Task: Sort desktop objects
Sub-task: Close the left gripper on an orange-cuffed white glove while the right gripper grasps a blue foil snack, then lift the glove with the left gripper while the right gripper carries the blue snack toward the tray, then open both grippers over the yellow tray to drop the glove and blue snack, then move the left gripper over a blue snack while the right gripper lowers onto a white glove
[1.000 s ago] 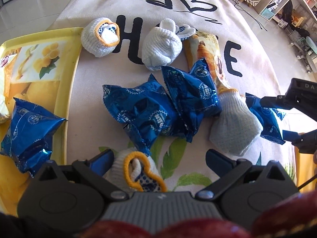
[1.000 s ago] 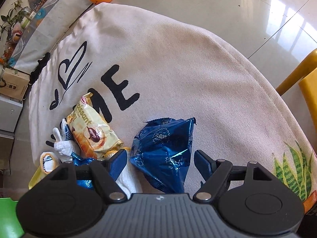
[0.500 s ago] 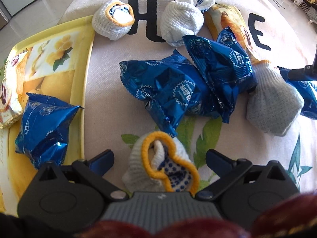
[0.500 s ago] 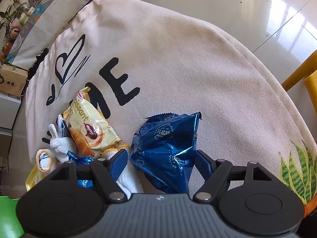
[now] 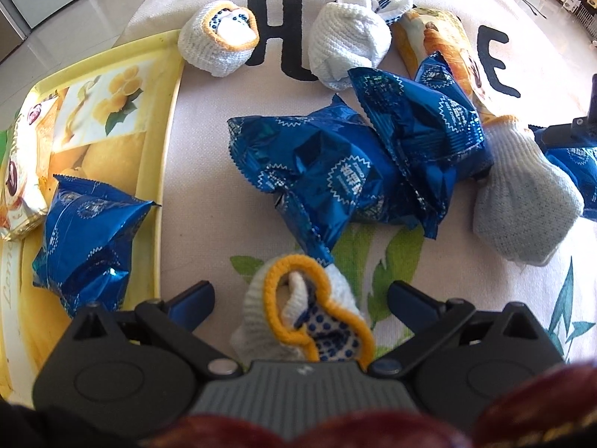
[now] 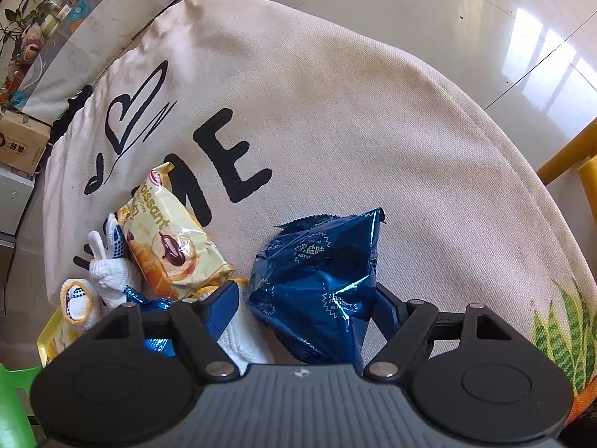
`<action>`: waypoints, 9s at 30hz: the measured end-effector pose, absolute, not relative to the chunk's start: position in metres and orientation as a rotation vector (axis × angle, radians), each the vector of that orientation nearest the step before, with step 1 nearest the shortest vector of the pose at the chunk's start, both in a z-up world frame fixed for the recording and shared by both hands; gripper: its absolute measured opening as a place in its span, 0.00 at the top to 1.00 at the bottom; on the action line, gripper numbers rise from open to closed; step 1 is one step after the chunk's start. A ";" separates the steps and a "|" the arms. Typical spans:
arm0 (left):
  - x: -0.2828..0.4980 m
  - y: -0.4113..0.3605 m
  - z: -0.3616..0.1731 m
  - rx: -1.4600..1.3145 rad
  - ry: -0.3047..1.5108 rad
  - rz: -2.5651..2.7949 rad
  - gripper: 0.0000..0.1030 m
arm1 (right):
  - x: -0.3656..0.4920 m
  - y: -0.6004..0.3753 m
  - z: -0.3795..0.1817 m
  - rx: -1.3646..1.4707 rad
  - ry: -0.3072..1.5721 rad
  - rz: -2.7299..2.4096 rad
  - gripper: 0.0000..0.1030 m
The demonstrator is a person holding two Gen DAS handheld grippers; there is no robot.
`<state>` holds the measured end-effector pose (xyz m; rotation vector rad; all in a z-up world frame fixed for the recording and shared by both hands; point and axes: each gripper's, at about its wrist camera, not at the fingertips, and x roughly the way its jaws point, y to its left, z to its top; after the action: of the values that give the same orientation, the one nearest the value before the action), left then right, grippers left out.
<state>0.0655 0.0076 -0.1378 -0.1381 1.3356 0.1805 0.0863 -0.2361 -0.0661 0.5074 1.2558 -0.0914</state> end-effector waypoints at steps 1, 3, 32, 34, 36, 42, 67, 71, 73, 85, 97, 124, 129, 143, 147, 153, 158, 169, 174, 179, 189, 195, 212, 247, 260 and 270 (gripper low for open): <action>0.066 0.008 -0.138 -0.138 1.336 0.180 0.00 | 0.087 -0.235 -0.067 0.502 1.257 -0.094 0.27; 0.066 0.008 -0.138 -0.138 1.337 0.180 0.00 | 0.088 -0.233 -0.071 0.491 1.261 -0.107 0.27; 0.069 0.007 -0.140 -0.117 1.307 0.163 0.00 | 0.090 -0.209 -0.082 0.253 1.204 -0.141 0.12; 0.069 0.007 -0.140 -0.114 1.301 0.162 0.00 | 0.090 -0.209 -0.083 0.240 1.202 -0.144 0.11; 0.069 0.006 -0.141 -0.112 1.292 0.160 0.00 | 0.090 -0.209 -0.084 0.227 1.199 -0.149 0.10; 0.069 0.006 -0.141 -0.098 1.267 0.147 0.00 | 0.091 -0.209 -0.084 0.211 1.197 -0.146 0.10; 0.047 0.018 -0.128 -0.159 1.315 0.153 0.02 | 0.086 -0.206 -0.050 0.267 1.113 -0.056 0.28; 0.044 0.013 -0.133 -0.114 1.303 0.162 0.01 | 0.086 -0.215 -0.054 0.315 1.126 -0.082 0.28; 0.045 0.012 -0.133 -0.113 1.299 0.158 0.01 | 0.087 -0.217 -0.056 0.330 1.131 -0.094 0.28; 0.041 0.011 -0.124 -0.100 1.237 0.130 0.27 | 0.088 -0.239 -0.077 0.567 1.191 -0.124 0.26; 0.050 0.024 -0.093 -0.263 1.176 0.067 0.52 | 0.086 -0.229 -0.059 0.527 1.152 -0.067 0.29; 0.060 0.054 -0.049 -0.410 1.043 0.099 0.52 | 0.076 -0.170 -0.019 0.449 1.091 0.215 0.28; 0.063 0.080 -0.042 -0.449 1.002 0.164 0.52 | 0.075 -0.156 -0.013 0.427 1.079 0.268 0.28; 0.063 0.162 -0.019 -0.539 0.902 0.310 0.52 | 0.057 -0.086 -0.008 0.353 1.101 0.508 0.29; 0.063 0.174 -0.016 -0.543 0.897 0.314 0.52 | 0.049 -0.065 -0.010 0.320 1.109 0.606 0.28; 0.070 0.189 -0.011 -0.498 0.893 0.298 0.52 | 0.032 -0.031 -0.020 0.268 1.171 0.757 0.29; 0.076 0.200 -0.008 -0.491 0.892 0.282 0.52 | 0.015 -0.010 -0.039 0.223 1.266 0.856 0.29; 0.082 0.211 -0.011 -0.501 0.876 0.358 0.23 | -0.009 0.022 -0.050 0.175 1.252 0.996 0.25; 0.078 0.213 -0.010 -0.514 0.866 0.399 0.14 | 0.001 0.014 -0.050 0.199 1.248 0.931 0.18; 0.078 0.207 -0.012 -0.527 0.878 0.380 0.13 | 0.006 0.002 -0.051 0.206 1.249 0.891 0.18; 0.084 0.174 -0.017 -0.464 0.914 0.311 0.06 | 0.010 -0.015 -0.042 0.195 1.227 0.869 0.18; 0.085 0.163 -0.018 -0.450 0.924 0.300 0.05 | 0.017 -0.038 -0.042 0.198 1.197 0.795 0.18; 0.098 0.120 -0.037 -0.402 1.005 0.229 0.04 | 0.046 -0.102 -0.050 0.279 1.180 0.586 0.18; 0.096 0.039 -0.095 -0.212 1.202 0.103 0.00 | 0.079 -0.208 -0.026 0.364 1.105 0.121 0.18; 0.097 0.022 -0.109 -0.132 1.221 0.096 0.01 | 0.072 -0.215 -0.054 0.284 1.232 0.092 0.17; 0.096 0.024 -0.115 -0.156 1.238 0.101 0.01 | 0.072 -0.207 -0.075 0.258 1.273 0.068 0.17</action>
<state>0.0961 0.0242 -0.1146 -0.1565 1.2382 0.1013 0.0715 -0.2074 -0.0753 0.2580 1.2734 0.0679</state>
